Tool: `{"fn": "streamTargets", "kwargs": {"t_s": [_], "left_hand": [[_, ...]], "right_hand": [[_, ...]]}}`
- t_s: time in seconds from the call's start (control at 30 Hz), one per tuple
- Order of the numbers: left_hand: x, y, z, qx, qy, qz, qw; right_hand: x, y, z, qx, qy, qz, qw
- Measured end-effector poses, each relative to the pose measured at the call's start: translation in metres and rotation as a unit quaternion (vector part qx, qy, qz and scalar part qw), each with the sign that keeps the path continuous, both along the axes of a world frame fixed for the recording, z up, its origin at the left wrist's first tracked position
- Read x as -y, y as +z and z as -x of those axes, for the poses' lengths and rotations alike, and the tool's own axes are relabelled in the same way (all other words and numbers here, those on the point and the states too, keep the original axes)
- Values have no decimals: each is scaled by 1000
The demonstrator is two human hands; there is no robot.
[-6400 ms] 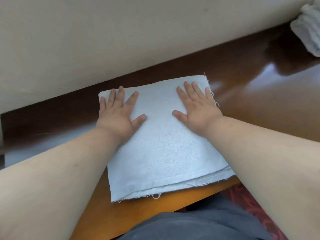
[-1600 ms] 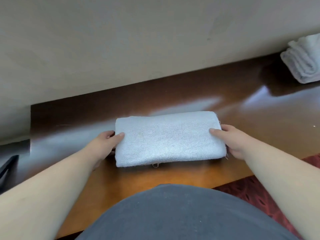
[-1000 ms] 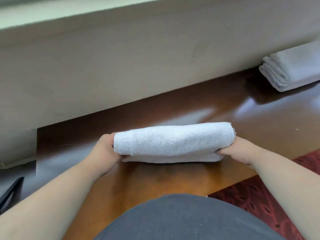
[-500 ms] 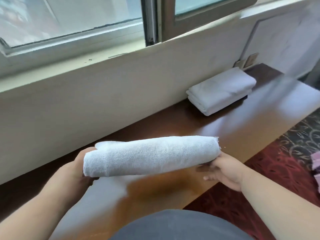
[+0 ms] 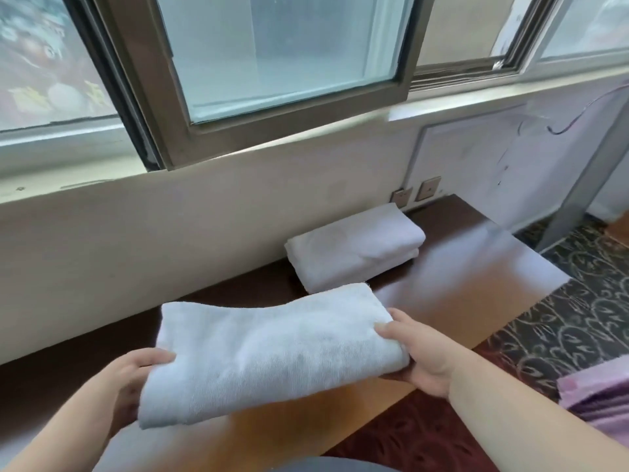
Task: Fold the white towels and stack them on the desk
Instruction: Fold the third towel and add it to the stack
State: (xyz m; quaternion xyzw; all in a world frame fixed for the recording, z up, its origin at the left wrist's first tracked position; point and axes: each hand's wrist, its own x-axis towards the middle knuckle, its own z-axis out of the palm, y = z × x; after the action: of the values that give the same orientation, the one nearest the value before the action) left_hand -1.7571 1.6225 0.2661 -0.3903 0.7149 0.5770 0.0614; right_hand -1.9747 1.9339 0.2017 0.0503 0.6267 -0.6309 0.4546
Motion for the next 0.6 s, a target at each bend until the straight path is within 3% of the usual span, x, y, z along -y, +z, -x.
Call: {"fn": "streamTargets", "kwargs": {"t_s": [0.03, 0.1, 0.17, 0.27, 0.33, 0.47, 0.6], "left_hand": [[1, -6, 5, 6, 33, -18, 999], [9, -30, 20, 18, 93, 30, 995], [8, -38, 37, 3, 65, 100, 993], [-2, -42, 72, -9, 58, 83, 995], [-5, -45, 97, -38, 57, 25, 997], [-13, -48, 154, -103, 52, -207, 971], [-23, -59, 225, -96, 137, -232, 958]], "right_hand": [[0, 2, 8, -18, -7, 4, 1000], [2, 5, 24, -54, -21, -4, 998], [3, 9, 42, -75, -37, -15, 996], [-2, 14, 71, -93, -49, -37, 994], [-8, 15, 88, -117, -58, -72, 989], [-23, 14, 137, -162, -80, -97, 979], [-26, 23, 217, -188, -89, -36, 977]]}}
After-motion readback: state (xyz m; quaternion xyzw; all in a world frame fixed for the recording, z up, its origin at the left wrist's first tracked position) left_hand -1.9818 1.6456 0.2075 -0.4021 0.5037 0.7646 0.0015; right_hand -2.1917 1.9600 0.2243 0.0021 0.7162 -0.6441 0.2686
